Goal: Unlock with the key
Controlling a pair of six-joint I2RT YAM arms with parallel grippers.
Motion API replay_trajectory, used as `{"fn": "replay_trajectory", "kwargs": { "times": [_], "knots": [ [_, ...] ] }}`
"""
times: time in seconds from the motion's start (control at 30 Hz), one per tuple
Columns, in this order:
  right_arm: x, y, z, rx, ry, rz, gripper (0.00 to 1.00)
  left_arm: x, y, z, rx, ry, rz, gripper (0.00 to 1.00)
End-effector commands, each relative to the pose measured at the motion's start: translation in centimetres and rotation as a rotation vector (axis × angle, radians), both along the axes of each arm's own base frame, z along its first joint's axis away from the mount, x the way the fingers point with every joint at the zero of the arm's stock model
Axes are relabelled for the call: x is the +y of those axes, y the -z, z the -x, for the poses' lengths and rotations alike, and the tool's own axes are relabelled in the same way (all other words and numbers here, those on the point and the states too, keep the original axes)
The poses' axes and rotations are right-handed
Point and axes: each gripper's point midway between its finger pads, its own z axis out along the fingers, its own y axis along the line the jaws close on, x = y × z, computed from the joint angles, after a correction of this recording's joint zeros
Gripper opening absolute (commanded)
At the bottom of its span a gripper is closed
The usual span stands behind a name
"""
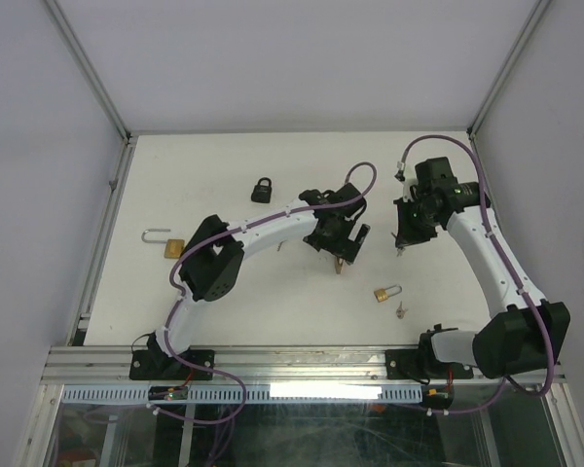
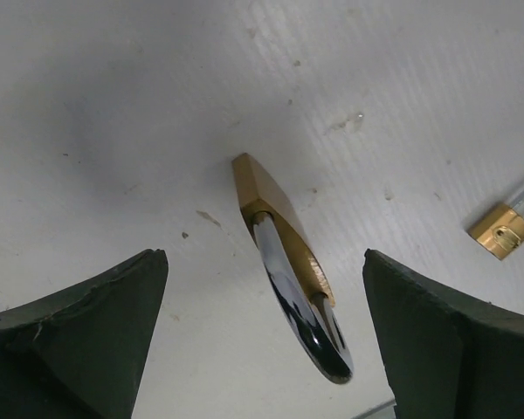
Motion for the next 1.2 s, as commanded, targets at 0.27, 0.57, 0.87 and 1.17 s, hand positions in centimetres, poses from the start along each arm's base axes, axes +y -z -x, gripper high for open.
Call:
{"fn": "replay_trajectory", "kwargs": {
  "times": [0.27,0.57,0.87,1.17],
  "knots": [
    [1.4,-2.0,-0.6,-0.108,-0.032,-0.092,0.00,-2.0,-1.7,-1.3,-0.029,-0.082,0.050,0.59],
    [1.9,-2.5,-1.2,-0.114,-0.051,-0.112,0.00,-1.7,-0.6,0.1,0.037,-0.055,0.033,0.48],
    [2.4,-3.0,-1.3,-0.123,-0.067,-0.144,0.00,-1.9,0.8,0.6,0.069,-0.019,0.023,0.39],
    [3.4,-4.1,-1.2,-0.139,-0.106,-0.196,0.00,-2.5,-1.4,0.0,0.058,0.009,0.095,0.00]
  ]
}}
